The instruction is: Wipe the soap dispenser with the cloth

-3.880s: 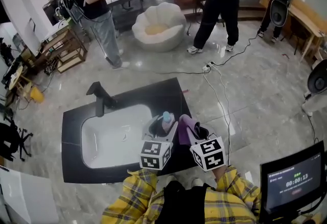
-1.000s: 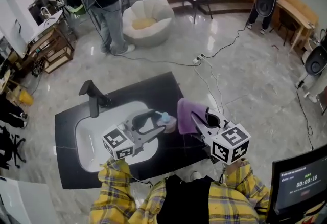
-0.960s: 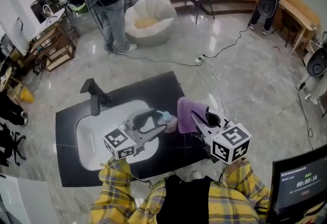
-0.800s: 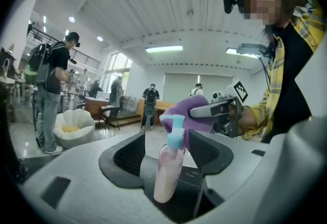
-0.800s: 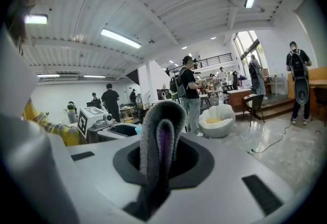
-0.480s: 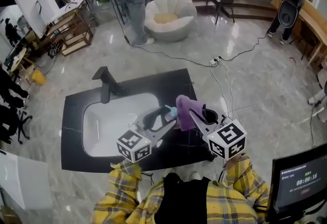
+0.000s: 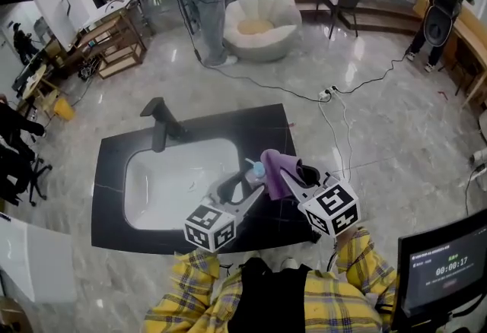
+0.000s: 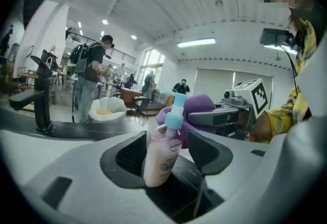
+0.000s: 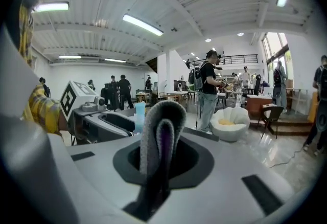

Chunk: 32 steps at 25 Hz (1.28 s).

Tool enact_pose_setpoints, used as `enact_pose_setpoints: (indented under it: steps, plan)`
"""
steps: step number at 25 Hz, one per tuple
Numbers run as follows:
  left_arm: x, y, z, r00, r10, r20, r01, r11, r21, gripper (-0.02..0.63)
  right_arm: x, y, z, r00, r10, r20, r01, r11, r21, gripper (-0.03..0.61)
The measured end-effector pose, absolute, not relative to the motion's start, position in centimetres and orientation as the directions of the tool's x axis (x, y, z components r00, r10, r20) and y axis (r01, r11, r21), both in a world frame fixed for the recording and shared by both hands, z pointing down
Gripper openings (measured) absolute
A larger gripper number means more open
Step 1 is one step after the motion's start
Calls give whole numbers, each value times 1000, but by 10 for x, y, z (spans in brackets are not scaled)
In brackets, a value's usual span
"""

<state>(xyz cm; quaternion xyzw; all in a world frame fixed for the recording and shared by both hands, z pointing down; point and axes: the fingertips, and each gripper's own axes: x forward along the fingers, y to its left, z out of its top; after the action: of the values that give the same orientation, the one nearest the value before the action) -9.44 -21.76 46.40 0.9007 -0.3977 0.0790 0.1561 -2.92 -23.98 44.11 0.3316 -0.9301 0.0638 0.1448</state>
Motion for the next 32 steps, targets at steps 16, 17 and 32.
enact_pose_setpoints:
  steps: [16, 17, 32]
  plan:
    - [-91, -221, 473, 625, -724, 292, -781, -579, 234, 244, -36, -243, 492, -699, -587, 408, -639, 769, 11, 43]
    - [-90, -221, 473, 625, -724, 292, -781, -579, 235, 244, -36, -242, 495, -695, -588, 414, -639, 769, 17, 43]
    - [-89, -225, 478, 621, -719, 313, -783, -585, 211, 244, -44, -246, 529, -594, -600, 535, -603, 773, 198, 43]
